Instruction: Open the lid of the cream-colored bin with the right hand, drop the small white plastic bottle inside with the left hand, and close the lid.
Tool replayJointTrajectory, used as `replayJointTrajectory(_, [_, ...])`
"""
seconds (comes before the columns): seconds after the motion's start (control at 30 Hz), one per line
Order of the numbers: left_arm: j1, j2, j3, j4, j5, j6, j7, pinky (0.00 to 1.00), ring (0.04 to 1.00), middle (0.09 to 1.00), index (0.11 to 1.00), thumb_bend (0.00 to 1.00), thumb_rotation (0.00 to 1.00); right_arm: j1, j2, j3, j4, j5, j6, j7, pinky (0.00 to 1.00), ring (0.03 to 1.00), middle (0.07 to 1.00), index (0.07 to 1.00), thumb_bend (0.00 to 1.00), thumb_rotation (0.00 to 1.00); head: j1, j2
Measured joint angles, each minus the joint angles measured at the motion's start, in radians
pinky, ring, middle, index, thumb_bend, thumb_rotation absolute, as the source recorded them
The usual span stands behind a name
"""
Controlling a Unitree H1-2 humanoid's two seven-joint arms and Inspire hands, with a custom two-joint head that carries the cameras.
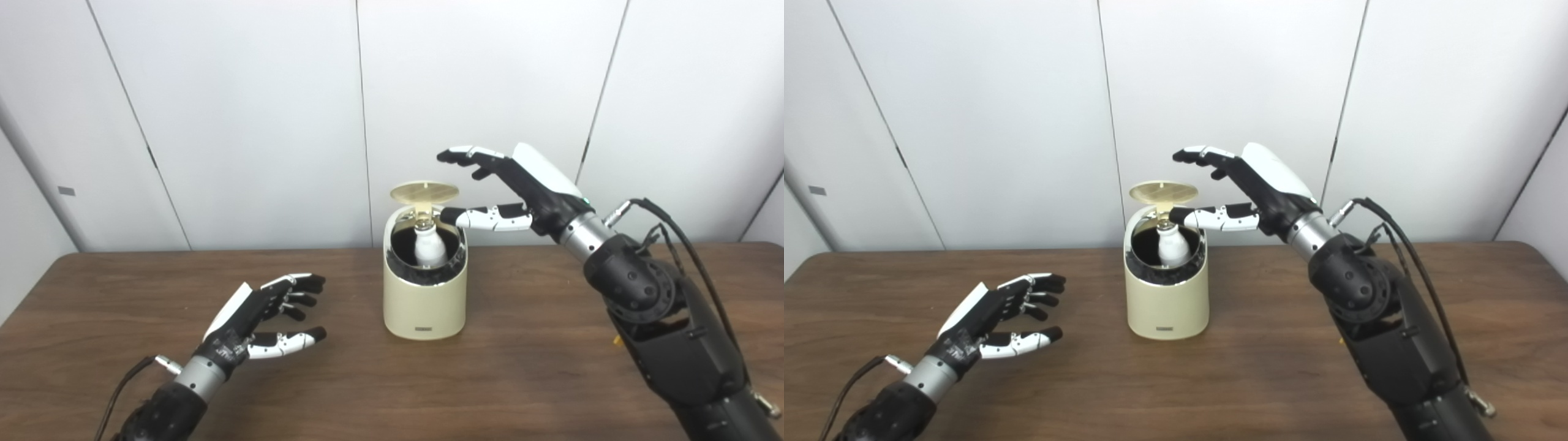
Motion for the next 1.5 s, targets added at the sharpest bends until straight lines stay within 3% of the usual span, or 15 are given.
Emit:
replayJointTrajectory(0.5, [0.01,-0.035,0.021,0.004,0.058,-0.008,0.003,0.67,0.771,0.82,0.836,0.63,0.15,-0.03,-0.019,0.051,0.015,-0.057,-0.018,0.098,0.79,0.92,0.799,0.75,0.65,0.76,0.017,0.011])
replayJointTrajectory(0.87, [0.009,-0.051,0.028,0.004,0.07,-0.008,0.003,0.66,0.757,0.804,0.818,0.62,0.13,-0.031,-0.033,0.06,0.006,-0.062,-0.013,0.182,0.81,0.928,0.809,0.729,0.64,0.73,0.023,0.023])
replayJointTrajectory(1.07, [0.01,-0.055,0.034,0.003,0.085,-0.008,0.005,0.65,0.753,0.798,0.813,0.62,0.15,-0.03,-0.063,0.072,-0.026,-0.077,-0.013,0.229,0.8,0.929,0.792,0.729,0.65,0.76,0.028,0.029])
replayJointTrajectory(1.23, [0.01,-0.063,0.039,0.003,0.087,-0.008,0.005,0.65,0.756,0.8,0.812,0.63,0.15,-0.026,-0.079,0.081,-0.063,-0.099,-0.016,0.246,0.89,0.925,0.759,0.721,0.63,0.73,0.032,0.037])
replayJointTrajectory(1.3, [0.01,-0.067,0.039,0.003,0.089,-0.008,0.005,0.66,0.756,0.798,0.811,0.63,0.16,-0.026,-0.083,0.094,-0.065,-0.124,-0.041,0.243,0.94,0.903,0.736,0.716,0.62,0.69,0.034,0.038])
replayJointTrajectory(1.4, [0.01,-0.069,0.039,0.003,0.09,-0.008,0.005,0.66,0.759,0.797,0.809,0.62,0.15,-0.025,-0.098,0.123,-0.064,-0.172,-0.121,0.223,0.96,0.884,0.711,0.705,0.64,0.64,0.034,0.04])
replayJointTrajectory(1.5, [0.01,-0.069,0.041,0.003,0.09,-0.009,0.005,0.67,0.761,0.797,0.808,0.62,0.15,-0.026,-0.101,0.134,-0.061,-0.207,-0.188,0.207,0.93,0.874,0.698,0.701,0.66,0.68,0.037,0.043])
